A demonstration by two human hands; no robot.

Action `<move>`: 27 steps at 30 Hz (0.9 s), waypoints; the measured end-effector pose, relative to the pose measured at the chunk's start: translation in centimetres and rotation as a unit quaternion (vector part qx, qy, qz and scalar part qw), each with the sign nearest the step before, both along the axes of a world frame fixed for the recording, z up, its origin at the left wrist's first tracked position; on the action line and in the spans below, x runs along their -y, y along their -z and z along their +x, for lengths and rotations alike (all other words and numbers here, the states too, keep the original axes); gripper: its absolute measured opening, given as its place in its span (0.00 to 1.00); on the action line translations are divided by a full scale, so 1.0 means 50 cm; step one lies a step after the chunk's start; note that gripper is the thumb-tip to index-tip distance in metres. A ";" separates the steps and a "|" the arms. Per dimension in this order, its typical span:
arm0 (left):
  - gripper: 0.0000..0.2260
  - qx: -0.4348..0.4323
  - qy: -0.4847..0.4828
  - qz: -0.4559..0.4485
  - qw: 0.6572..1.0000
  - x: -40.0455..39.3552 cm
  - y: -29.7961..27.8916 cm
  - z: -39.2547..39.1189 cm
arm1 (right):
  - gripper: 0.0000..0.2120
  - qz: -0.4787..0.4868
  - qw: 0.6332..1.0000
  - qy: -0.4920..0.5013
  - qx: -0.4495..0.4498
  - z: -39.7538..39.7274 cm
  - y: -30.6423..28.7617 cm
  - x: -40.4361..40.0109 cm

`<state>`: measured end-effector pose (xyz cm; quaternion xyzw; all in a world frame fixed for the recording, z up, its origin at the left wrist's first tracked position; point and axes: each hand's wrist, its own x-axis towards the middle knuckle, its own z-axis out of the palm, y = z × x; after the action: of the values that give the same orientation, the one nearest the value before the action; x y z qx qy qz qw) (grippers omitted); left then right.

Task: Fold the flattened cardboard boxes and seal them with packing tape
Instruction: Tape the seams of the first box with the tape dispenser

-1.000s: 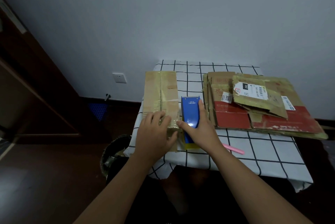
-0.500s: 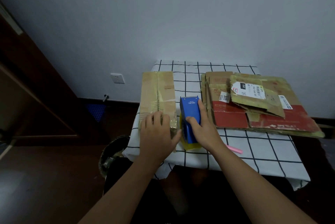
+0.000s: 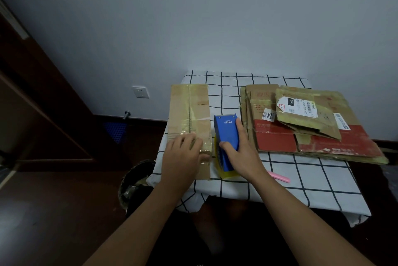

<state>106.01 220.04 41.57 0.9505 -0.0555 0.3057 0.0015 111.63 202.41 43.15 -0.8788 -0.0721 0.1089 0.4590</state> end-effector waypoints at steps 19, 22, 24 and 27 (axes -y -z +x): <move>0.16 -0.106 0.005 -0.430 0.897 -0.093 -0.031 -0.100 | 0.51 0.026 1.000 -0.013 -0.011 -0.001 -0.009 -0.010; 0.14 -0.129 0.023 -0.492 0.861 -0.091 -0.013 -0.105 | 0.50 0.022 1.000 -0.012 -0.013 -0.001 -0.008 -0.009; 0.15 -0.117 0.013 -0.478 0.871 -0.096 -0.006 -0.099 | 0.50 0.018 1.000 -0.011 -0.011 -0.002 -0.008 -0.010; 0.14 -0.097 -0.009 -0.443 0.891 -0.104 0.010 -0.088 | 0.50 0.020 1.000 -0.009 -0.007 -0.001 -0.007 -0.013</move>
<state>101.62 225.23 41.09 0.8767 0.0941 0.2050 0.4248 111.56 203.05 43.52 -0.8679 -0.0790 0.1182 0.4759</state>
